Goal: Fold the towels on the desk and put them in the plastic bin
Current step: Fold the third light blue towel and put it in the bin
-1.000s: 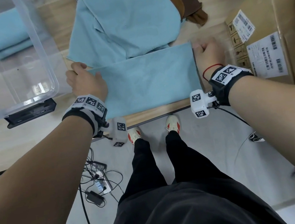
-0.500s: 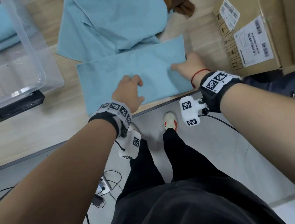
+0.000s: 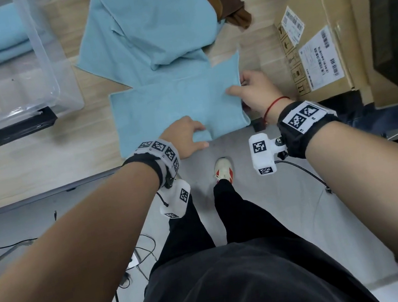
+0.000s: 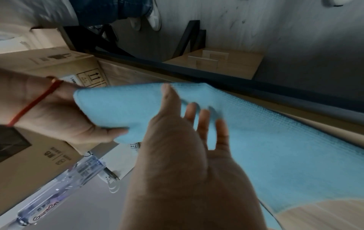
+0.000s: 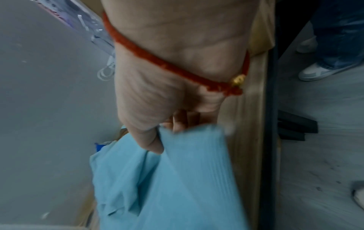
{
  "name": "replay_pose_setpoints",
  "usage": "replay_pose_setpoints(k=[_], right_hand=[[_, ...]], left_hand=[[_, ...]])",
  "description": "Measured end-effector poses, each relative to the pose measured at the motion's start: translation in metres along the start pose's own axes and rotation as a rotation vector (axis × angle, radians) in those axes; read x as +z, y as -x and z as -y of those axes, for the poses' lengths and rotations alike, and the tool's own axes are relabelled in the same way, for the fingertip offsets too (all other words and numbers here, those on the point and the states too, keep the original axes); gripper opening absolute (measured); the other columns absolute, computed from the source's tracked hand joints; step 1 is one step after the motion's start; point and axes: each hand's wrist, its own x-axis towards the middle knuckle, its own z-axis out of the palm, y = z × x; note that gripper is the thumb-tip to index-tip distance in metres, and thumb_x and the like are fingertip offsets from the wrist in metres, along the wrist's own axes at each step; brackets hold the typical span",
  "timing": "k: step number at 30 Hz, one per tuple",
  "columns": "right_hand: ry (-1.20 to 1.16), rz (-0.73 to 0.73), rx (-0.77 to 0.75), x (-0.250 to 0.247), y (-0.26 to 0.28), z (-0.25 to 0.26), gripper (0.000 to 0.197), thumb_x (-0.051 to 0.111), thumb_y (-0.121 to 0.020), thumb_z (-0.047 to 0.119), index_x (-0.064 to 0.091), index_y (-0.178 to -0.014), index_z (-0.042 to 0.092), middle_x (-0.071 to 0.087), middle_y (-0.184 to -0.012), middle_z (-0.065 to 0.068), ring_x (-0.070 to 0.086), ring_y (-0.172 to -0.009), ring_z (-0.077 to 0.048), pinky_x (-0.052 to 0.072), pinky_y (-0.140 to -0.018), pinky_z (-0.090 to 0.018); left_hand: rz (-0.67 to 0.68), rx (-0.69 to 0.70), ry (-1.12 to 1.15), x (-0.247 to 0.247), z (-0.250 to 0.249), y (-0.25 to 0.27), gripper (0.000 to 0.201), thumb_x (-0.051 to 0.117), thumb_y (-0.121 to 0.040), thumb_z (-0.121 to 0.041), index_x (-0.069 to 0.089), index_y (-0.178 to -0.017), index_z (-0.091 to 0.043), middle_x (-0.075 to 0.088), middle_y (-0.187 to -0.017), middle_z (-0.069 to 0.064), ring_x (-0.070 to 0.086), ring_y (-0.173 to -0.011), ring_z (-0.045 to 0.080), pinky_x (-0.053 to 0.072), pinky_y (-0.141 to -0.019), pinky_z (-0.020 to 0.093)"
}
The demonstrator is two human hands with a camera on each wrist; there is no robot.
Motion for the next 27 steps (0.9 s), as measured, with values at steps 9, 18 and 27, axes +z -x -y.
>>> replay_pose_setpoints(k=[9,18,27], right_hand=[[0.092,0.217,-0.059,0.070,0.014,0.058,0.017,0.063,-0.073,0.016,0.047,-0.075,0.013,0.056,-0.044,-0.004,0.058,-0.048,-0.030,0.047,-0.050,-0.033],[0.256,0.267,-0.076,0.161,0.015,0.079,0.012,0.061,-0.078,0.015,0.051,-0.073,0.016,0.066,-0.055,-0.010,0.065,-0.048,-0.024,0.057,-0.052,-0.032],[0.399,0.259,-0.087,0.215,0.007,0.078,0.017,0.060,-0.079,0.019,0.046,-0.070,0.018,0.068,-0.060,-0.009,0.068,-0.050,-0.022,0.061,-0.058,-0.035]], left_hand=[[-0.414,-0.376,0.394,-0.023,0.043,0.039,0.011,0.061,-0.083,-0.021,0.068,-0.092,-0.023,0.067,-0.083,-0.005,0.062,-0.077,0.015,0.052,-0.083,0.030],[-0.303,-0.495,0.899,-0.020,0.119,0.077,0.041,0.050,-0.096,-0.048,0.062,-0.114,-0.013,0.069,-0.111,0.006,0.065,-0.097,0.015,0.050,-0.097,0.035],[-0.209,-0.494,1.097,-0.032,0.126,0.082,0.068,0.043,-0.076,-0.083,0.066,-0.096,-0.022,0.071,-0.098,0.000,0.066,-0.093,0.013,0.051,-0.095,0.032]])
